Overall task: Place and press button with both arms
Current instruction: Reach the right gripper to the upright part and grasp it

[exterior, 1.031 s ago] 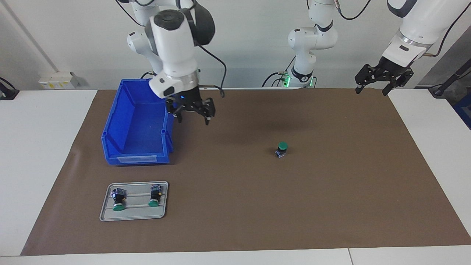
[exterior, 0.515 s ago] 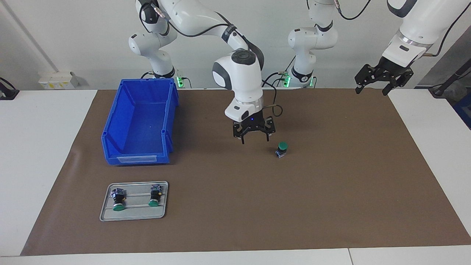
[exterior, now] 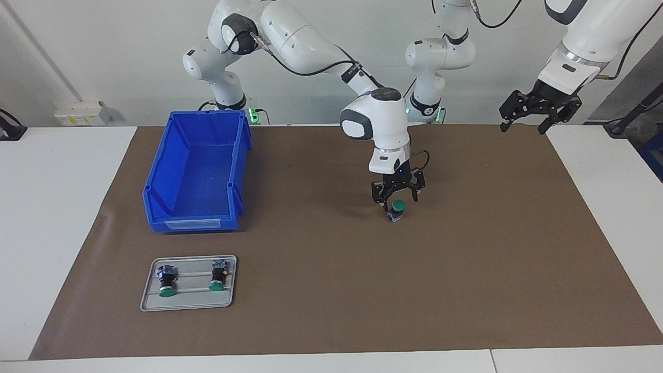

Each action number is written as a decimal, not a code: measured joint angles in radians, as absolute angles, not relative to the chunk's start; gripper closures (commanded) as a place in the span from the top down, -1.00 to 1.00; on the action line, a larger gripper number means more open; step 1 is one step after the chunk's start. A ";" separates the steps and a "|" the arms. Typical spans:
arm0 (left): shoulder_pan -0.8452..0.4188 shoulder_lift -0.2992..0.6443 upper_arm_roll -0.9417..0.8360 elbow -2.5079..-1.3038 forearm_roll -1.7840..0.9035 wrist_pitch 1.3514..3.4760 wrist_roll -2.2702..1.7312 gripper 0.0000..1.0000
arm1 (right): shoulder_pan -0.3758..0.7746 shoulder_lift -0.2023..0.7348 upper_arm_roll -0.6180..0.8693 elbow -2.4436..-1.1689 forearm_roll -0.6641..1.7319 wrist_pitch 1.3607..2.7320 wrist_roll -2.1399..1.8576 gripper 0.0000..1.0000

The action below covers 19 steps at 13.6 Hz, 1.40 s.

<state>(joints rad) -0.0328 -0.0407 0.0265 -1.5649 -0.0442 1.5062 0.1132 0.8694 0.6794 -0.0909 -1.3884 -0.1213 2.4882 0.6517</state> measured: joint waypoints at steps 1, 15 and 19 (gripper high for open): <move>-0.033 -0.041 0.027 -1.565 -0.044 1.506 0.113 1.00 | 0.869 0.682 -0.092 -1.389 -0.131 2.496 0.651 1.00; -0.033 -0.041 0.027 -1.565 -0.044 1.506 0.113 1.00 | 0.884 0.727 -0.090 -1.398 -0.149 2.514 0.646 -1.00; -0.033 -0.041 0.027 -1.565 -0.044 1.506 0.113 1.00 | 0.897 0.726 -0.092 -1.393 -0.151 2.479 0.645 -1.00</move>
